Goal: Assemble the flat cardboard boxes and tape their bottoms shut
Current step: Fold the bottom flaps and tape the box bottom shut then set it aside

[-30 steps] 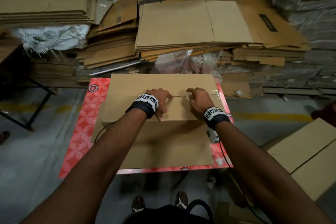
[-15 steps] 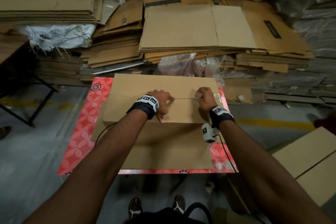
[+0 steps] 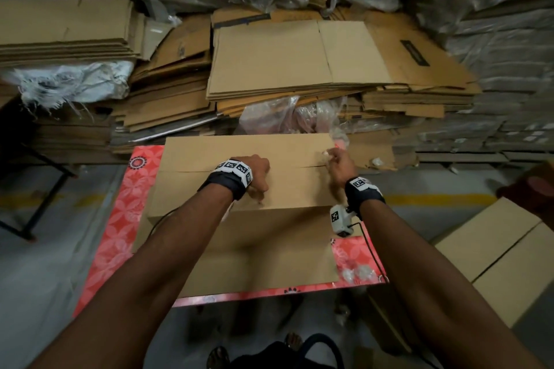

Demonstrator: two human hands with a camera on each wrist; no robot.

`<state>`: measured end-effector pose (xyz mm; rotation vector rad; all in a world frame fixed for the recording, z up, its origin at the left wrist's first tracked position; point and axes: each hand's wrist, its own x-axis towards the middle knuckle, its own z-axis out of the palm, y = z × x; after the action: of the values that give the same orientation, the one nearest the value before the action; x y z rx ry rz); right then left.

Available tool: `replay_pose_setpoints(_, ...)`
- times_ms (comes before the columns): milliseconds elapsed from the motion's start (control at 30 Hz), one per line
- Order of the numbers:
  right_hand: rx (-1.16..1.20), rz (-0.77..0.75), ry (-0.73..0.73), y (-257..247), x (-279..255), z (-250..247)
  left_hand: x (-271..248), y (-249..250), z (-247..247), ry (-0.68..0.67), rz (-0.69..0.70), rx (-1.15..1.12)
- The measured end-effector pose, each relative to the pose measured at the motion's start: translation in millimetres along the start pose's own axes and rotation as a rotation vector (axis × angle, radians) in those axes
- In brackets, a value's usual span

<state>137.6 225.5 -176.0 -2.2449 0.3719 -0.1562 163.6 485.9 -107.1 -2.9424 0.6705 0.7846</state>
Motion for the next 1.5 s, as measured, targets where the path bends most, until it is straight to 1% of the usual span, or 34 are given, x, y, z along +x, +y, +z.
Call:
replay_pose_setpoints(67,-0.075,0.01,0.025,3.5,0.9,2.8,4.4,17.4,-3.3,0.06,0.059,0.086)
replay_pose_setpoints(133,-0.033,0.045,0.066,7.7,1.0,4.9,11.9,38.9,-2.3,0.119,0.108,0.138)
replay_pose_setpoints(200,-0.069,0.026,0.105,12.8,3.6,4.8,21.8,58.2,0.5,0.136,0.153,0.115)
replay_pose_setpoints(233,-0.12,0.044,0.093,11.6,2.3,1.9,26.3,67.0,2.0,0.13,0.171,0.083)
replay_pose_setpoints(300,-0.216,0.077,0.114,12.7,3.5,-3.4,35.4,80.3,7.6,0.105,0.199,0.008)
replay_pose_setpoints(400,-0.321,0.007,0.07,16.3,7.1,-12.3,43.9,97.0,17.2,0.109,0.221,-0.004)
replay_pose_setpoints(467,-0.298,-0.034,0.073,26.4,6.3,-17.0,49.4,105.9,23.6,0.123,0.217,0.017)
replay_pose_setpoints(533,-0.25,-0.093,0.118,38.0,4.8,-22.9,54.4,113.1,28.8,0.138,0.212,0.06)
replay_pose_setpoints(600,-0.201,-0.152,0.122,42.4,5.3,-29.4,59.2,118.0,32.3,0.179,0.211,0.118)
replay_pose_setpoints(700,-0.215,-0.184,0.046,44.2,12.6,-38.9,63.7,118.8,33.8,0.197,0.206,0.112)
replay_pose_setpoints(800,-0.338,-0.243,-0.053,55.8,17.5,-34.0,64.3,112.9,28.9,0.169,0.187,0.133)
replay_pose_setpoints(833,-0.346,-0.239,-0.08,52.8,13.9,-31.0,63.7,109.8,26.4,0.156,0.178,0.142)
replay_pose_setpoints(867,-0.35,-0.243,-0.087,51.3,13.1,-25.9,62.7,106.4,23.7,0.138,0.168,0.15)
replay_pose_setpoints(967,-0.358,-0.192,-0.066,38.3,11.2,-16.5,57.8,92.7,15.9,0.082,0.151,0.175)
replay_pose_setpoints(1067,-0.204,-0.136,-0.052,38.0,23.4,-3.4,53.2,72.1,9.4,0.029,0.134,0.184)
replay_pose_setpoints(1133,0.058,-0.044,-0.052,42.2,29.1,4.1,50.7,52.8,7.7,0.017,0.12,0.205)
replay_pose_setpoints(1167,0.205,0.017,-0.081,41.4,28.5,6.0,49.4,41.7,8.0,0.012,0.116,0.207)
replay_pose_setpoints(1233,0.358,0.113,-0.151,41.0,21.5,11.6,45.2,20.6,9.1,-0.01,0.11,0.181)
replay_pose_setpoints(1300,0.381,0.113,-0.203,36.7,10.8,16.1,43.4,5.7,10.0,-0.044,0.097,0.136)
replay_pose_setpoints(1400,0.425,0.118,-0.195,37.0,1.9,33.2,45.3,3.8,7.0,-0.071,0.095,-0.032)
replay_pose_setpoints(1467,0.393,0.092,-0.123,41.5,-3.5,47.3,48.3,15.1,6.3,-0.027,0.081,-0.148)
replay_pose_setpoints(1500,0.362,0.072,-0.102,44.4,-7.5,52.6,50.1,23.4,7.2,0.019,0.074,-0.156)
